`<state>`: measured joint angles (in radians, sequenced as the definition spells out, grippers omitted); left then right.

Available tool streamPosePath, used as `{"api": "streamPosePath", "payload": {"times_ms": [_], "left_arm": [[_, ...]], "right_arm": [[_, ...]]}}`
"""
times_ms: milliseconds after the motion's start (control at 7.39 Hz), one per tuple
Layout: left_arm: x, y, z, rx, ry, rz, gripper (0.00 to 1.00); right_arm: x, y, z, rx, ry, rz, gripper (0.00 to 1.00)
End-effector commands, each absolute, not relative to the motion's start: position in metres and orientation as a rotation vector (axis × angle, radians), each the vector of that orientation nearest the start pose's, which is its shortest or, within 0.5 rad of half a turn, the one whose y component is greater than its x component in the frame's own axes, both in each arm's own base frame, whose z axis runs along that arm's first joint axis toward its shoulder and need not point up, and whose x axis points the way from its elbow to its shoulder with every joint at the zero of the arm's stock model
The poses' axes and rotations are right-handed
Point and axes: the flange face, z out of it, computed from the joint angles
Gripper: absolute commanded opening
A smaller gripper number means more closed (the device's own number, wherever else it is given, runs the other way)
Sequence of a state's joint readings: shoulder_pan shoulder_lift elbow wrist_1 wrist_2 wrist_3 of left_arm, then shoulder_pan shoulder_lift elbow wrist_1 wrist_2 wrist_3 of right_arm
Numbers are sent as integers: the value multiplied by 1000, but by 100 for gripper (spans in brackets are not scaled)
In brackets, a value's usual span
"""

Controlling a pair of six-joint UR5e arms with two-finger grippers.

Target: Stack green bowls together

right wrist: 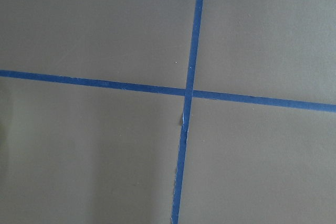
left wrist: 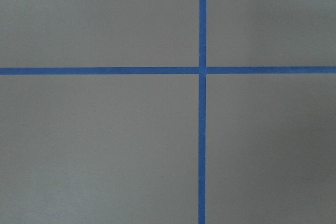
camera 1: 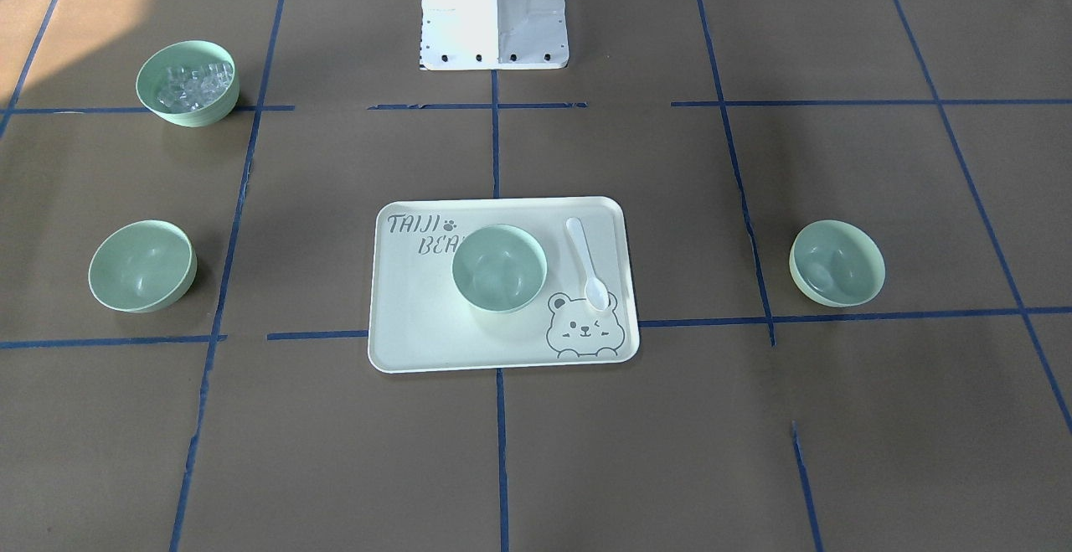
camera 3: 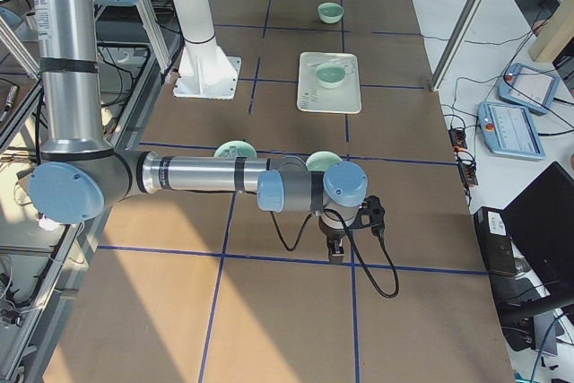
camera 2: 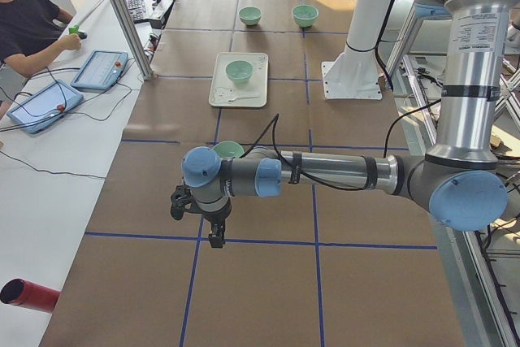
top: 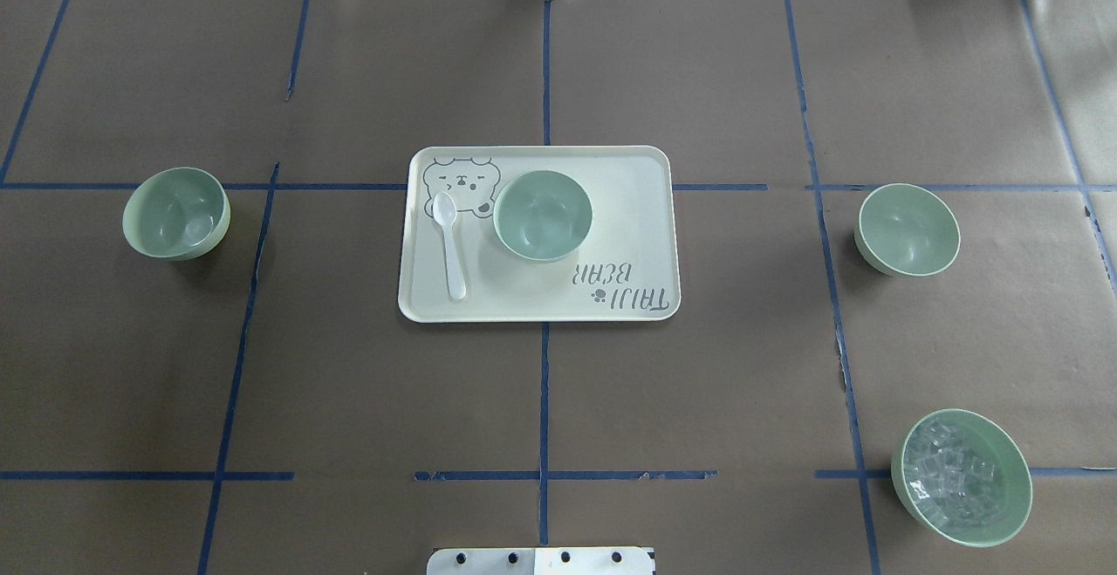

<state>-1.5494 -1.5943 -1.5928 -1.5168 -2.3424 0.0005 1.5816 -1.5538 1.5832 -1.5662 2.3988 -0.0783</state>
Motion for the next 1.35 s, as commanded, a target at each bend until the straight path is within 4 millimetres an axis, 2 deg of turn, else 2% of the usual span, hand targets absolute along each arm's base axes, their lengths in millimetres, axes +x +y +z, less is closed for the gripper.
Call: {"api": "streamPosePath", "payload": {"times_ms": [0, 271, 406, 677, 812, 1218], "left_arm": [[-53, -507, 627, 14, 773, 27, 100], [-36, -518, 578, 105, 794, -3, 100], [-7, -523, 564, 139, 814, -19, 100], [71, -520, 548, 127, 873, -46, 100], [99, -517, 543, 122, 899, -65, 100], [165, -510, 530, 119, 904, -164, 100]], "right_arm": [[65, -501, 637, 74, -829, -80, 100], [65, -502, 634, 79, -829, -80, 100], [65, -503, 629, 78, -831, -60, 100], [59, -505, 627, 71, -830, -59, 100], [57, -514, 618, 87, -828, -71, 100], [55, -533, 596, 126, -823, -93, 100]]}}
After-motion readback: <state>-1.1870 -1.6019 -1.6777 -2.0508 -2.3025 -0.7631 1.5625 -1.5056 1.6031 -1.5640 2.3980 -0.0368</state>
